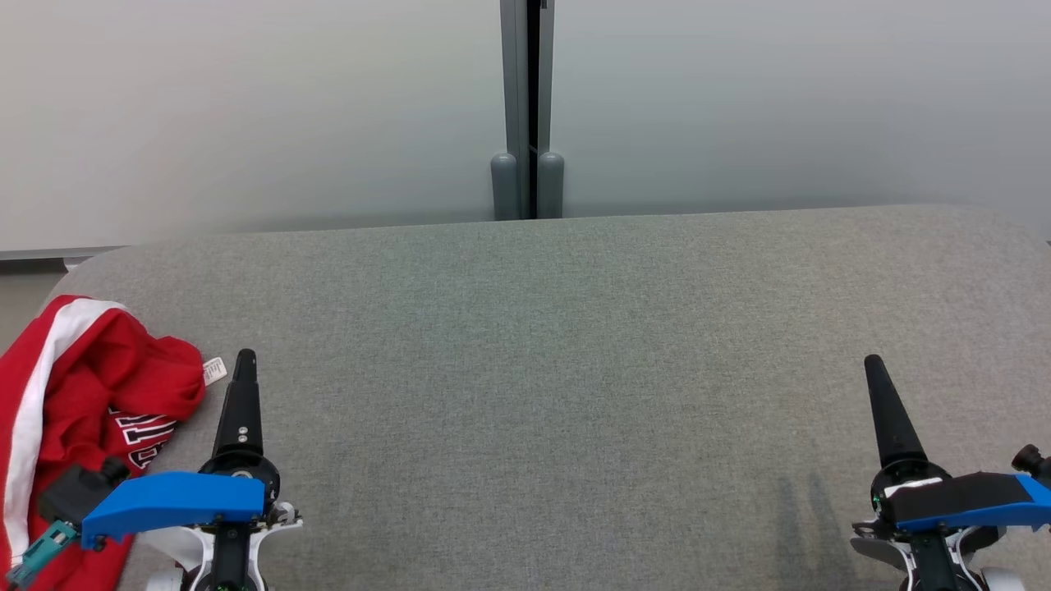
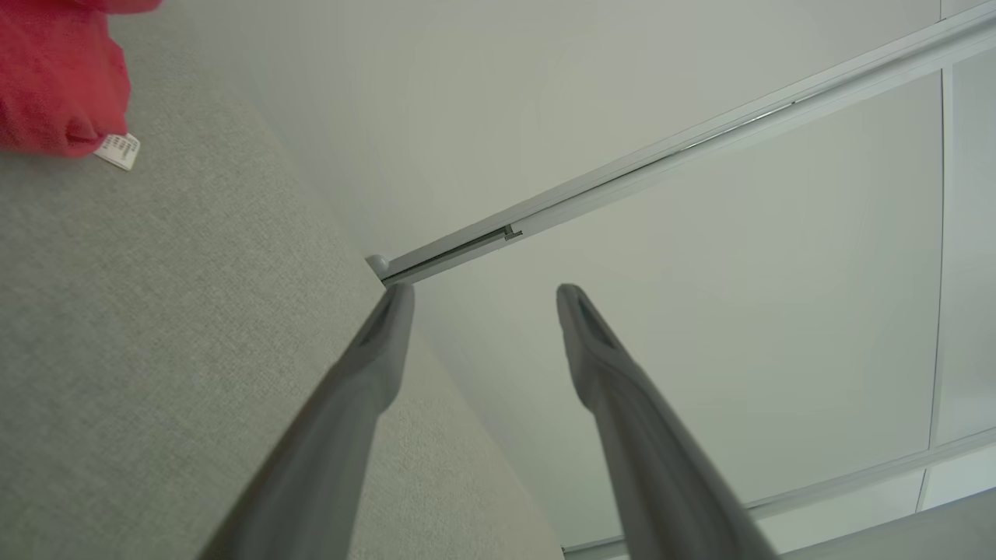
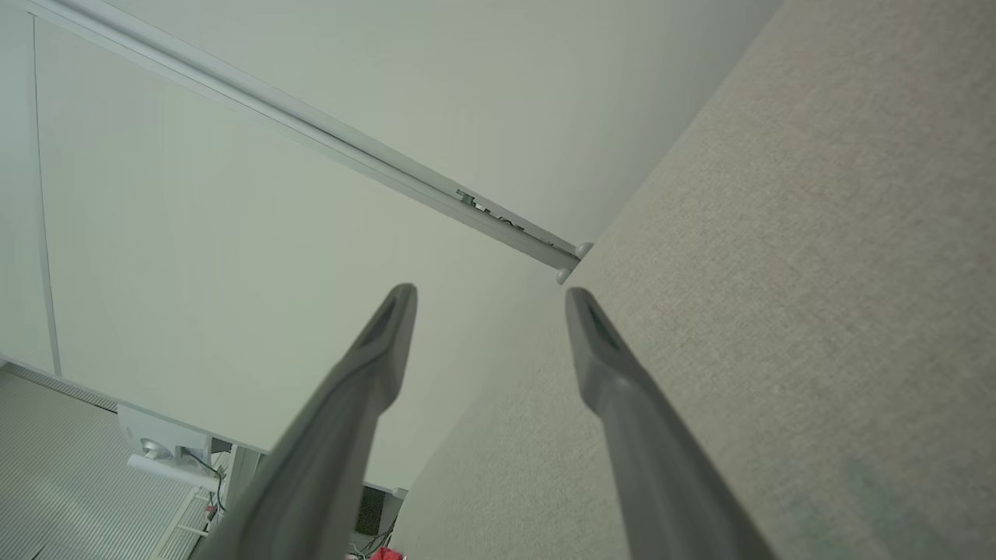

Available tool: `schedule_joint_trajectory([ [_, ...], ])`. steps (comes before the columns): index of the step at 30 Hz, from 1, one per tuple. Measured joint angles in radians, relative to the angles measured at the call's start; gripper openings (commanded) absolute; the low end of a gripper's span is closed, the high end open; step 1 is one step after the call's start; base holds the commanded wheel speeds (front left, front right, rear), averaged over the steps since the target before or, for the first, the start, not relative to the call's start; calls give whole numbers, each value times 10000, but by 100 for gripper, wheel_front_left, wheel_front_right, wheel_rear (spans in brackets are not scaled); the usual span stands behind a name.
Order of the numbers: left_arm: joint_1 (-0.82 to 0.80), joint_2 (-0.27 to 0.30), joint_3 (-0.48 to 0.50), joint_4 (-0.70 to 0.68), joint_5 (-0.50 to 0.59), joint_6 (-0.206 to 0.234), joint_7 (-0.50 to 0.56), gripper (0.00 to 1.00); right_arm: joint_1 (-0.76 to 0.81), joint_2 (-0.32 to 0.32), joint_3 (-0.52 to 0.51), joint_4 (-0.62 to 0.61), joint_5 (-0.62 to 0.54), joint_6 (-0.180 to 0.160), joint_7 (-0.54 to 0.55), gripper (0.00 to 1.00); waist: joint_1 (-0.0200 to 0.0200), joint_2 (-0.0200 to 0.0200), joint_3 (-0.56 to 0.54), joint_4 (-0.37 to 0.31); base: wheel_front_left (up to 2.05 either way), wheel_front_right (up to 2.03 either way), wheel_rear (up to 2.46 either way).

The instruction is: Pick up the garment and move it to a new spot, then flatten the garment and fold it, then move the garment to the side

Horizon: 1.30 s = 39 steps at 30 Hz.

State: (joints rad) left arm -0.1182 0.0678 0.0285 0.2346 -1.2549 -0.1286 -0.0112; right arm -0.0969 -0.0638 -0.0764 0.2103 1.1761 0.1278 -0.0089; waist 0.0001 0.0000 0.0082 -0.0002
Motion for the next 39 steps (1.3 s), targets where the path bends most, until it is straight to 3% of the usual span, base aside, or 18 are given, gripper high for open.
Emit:
schedule_joint_trajectory([
  [20,-129,314,-614,100,4098,0,-702,100,-35,-151,267,-29,-4533,2,-706,100,0,0,-59,-6,0,0,0],
  [39,-189,675,-1206,591,6740,-2,-1243,100,-72,-167,422,-13,-7223,13,-1202,100,0,0,-84,-1,0,0,0],
])
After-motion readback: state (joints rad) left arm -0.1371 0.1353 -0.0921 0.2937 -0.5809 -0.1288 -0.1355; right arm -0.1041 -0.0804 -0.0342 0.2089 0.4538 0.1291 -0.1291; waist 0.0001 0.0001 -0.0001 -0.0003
